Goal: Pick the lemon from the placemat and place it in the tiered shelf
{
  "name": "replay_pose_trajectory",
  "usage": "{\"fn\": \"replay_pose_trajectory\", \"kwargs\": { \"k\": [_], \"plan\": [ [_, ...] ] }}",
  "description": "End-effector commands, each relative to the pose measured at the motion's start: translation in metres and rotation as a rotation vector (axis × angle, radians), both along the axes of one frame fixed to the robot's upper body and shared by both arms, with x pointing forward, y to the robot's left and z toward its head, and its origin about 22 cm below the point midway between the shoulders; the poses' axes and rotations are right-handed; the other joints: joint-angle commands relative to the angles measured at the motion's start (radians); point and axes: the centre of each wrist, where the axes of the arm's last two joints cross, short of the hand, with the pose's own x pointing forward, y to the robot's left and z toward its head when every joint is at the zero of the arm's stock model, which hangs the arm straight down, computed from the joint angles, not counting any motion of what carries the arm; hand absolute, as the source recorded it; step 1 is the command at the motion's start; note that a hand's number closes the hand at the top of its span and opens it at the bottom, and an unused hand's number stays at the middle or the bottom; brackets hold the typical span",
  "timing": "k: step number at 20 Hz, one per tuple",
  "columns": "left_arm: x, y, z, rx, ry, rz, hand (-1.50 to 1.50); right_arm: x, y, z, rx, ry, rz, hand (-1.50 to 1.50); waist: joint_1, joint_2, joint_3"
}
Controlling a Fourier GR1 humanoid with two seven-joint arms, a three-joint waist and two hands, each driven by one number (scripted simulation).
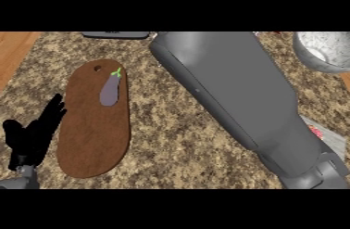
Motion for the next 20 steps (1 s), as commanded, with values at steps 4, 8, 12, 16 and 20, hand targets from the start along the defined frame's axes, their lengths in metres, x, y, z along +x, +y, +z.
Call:
{"fn": "replay_pose_trajectory", "kwargs": {
  "k": [4,8,12,16,20],
  "plan": [
    [-0.005,-0.005,0.002,-0.001,-0.002,-0.009,0.00,0.025,0.002,0.002,0.061,0.096,-0.223,1.50,-0.003,0.004,0.002],
    [0.001,0.009,0.011,0.001,-0.002,0.010,0.00,0.041,-0.013,-0.011,0.086,0.099,-0.238,1.50,-0.015,0.005,0.002],
    [0.001,0.014,0.021,0.002,-0.017,0.024,0.00,0.050,-0.029,-0.018,0.152,0.079,-0.211,1.50,-0.020,0.004,0.003],
    [-0.010,0.016,0.004,0.000,-0.012,0.006,0.00,0.069,-0.047,-0.030,0.158,0.130,-0.246,1.50,-0.015,0.007,0.002],
    [-0.014,0.013,-0.002,-0.017,-0.007,0.022,0.00,0.075,-0.068,-0.039,0.234,0.079,-0.342,-1.50,-0.019,0.006,0.002]
  ]
}}
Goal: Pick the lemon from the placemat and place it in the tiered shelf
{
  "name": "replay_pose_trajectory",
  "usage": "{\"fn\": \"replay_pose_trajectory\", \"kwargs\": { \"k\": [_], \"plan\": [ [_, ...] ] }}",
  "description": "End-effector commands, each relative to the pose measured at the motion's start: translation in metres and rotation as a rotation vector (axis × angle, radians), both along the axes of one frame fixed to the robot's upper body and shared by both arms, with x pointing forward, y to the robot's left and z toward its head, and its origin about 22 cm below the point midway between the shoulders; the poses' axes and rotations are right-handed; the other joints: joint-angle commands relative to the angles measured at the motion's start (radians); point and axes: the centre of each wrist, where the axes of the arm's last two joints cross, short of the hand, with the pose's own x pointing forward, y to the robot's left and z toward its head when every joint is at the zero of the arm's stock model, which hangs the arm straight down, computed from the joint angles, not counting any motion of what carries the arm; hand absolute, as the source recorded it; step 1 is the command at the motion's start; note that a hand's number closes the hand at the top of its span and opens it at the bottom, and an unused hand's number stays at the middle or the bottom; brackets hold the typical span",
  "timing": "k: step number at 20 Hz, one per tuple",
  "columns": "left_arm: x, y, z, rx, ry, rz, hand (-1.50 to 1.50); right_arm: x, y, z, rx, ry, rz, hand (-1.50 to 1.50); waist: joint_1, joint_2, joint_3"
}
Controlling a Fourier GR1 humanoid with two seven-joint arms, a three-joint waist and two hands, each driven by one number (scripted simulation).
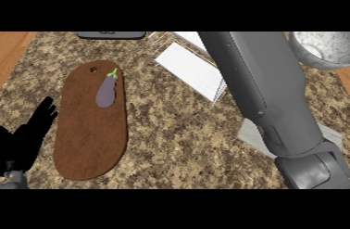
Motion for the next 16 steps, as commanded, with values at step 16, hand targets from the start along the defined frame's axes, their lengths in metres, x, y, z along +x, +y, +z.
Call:
{"fn": "replay_pose_trajectory", "kwargs": {
  "k": [16],
  "plan": [
    [-0.005,0.001,0.002,-0.005,0.011,-0.002,0.00,0.002,-0.026,-0.008,0.341,-0.159,-0.044,-1.50,-0.001,-0.006,0.001]
  ]
}}
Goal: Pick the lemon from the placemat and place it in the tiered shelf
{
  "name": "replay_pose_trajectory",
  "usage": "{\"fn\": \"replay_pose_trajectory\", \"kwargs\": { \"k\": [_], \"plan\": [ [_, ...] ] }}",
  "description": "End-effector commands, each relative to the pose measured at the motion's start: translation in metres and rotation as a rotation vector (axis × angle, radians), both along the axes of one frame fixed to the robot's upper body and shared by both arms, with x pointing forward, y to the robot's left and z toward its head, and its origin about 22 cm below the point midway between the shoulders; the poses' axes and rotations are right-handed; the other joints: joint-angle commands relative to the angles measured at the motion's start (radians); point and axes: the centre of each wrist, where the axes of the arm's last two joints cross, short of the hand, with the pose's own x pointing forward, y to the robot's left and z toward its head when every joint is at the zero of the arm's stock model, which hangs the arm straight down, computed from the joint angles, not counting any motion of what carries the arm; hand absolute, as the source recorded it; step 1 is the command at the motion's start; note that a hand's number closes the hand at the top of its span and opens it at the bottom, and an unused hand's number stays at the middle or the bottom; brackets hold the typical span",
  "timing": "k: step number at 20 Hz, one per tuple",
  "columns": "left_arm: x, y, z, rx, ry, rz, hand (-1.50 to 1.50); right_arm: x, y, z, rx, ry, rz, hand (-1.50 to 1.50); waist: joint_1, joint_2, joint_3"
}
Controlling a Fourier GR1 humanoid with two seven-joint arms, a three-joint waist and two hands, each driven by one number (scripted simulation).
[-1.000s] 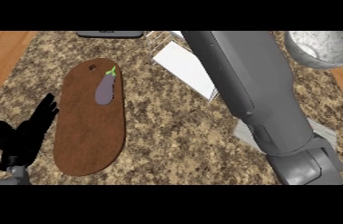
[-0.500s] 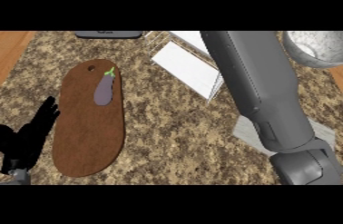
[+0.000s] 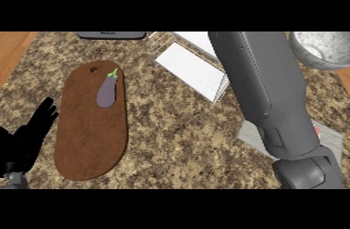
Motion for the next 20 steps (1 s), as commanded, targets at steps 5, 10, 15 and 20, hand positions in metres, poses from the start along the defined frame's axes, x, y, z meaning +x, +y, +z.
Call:
{"fn": "replay_pose_trajectory", "kwargs": {
  "k": [5,10,15,20],
  "plan": [
    [0.006,0.005,-0.009,0.001,-0.004,0.009,0.00,-0.018,-0.007,0.027,0.308,-0.154,0.000,-1.50,-0.010,-0.001,-0.001],
    [0.001,-0.008,-0.010,-0.016,0.008,0.025,0.00,-0.062,-0.007,0.057,0.356,-0.330,0.033,-1.50,-0.028,-0.013,0.000],
    [-0.003,0.004,-0.011,0.014,0.054,0.030,0.00,-0.111,-0.024,0.086,0.390,-0.393,-0.012,-1.50,-0.053,-0.023,0.000],
    [-0.014,0.021,-0.010,0.006,0.031,0.084,0.00,-0.155,-0.048,0.095,0.392,-0.402,-0.092,-1.50,-0.081,-0.040,0.000]
  ]
}}
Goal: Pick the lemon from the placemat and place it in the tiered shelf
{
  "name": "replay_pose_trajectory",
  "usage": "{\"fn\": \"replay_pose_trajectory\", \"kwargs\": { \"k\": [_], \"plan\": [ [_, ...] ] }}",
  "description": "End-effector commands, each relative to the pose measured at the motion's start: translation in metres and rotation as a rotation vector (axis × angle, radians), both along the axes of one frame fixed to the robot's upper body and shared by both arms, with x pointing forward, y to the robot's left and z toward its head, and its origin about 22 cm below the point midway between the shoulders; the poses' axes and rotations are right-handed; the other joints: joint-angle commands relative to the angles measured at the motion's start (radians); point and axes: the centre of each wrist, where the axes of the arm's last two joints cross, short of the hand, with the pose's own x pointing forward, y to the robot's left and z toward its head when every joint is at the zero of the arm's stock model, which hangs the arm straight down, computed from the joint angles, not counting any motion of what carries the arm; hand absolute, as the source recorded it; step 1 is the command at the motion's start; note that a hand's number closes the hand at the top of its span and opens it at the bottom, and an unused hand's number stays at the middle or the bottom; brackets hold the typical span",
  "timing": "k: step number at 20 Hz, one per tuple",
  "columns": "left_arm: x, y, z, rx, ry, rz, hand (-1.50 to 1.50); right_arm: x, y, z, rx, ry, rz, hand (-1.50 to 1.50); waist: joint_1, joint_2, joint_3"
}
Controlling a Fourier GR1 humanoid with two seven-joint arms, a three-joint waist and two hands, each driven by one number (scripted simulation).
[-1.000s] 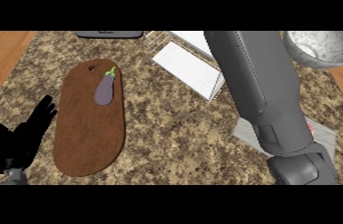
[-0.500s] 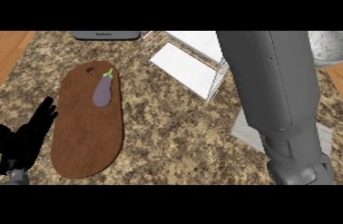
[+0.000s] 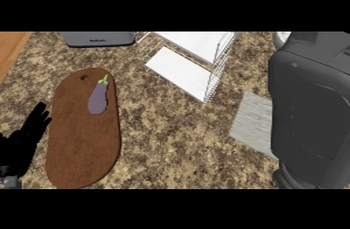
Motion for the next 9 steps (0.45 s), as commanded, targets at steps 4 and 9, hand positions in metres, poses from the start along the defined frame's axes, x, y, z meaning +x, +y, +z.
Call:
{"fn": "replay_pose_trajectory", "kwargs": {
  "k": [4,9],
  "plan": [
    [-0.014,0.006,-0.009,0.005,0.038,0.038,0.00,-0.057,-0.032,0.005,0.072,0.173,-0.083,-1.50,-0.047,-0.023,0.002],
    [-0.023,0.018,-0.004,0.009,0.025,0.062,0.00,-0.096,-0.056,0.002,0.070,0.141,-0.087,-1.50,-0.061,-0.035,0.001]
  ]
}}
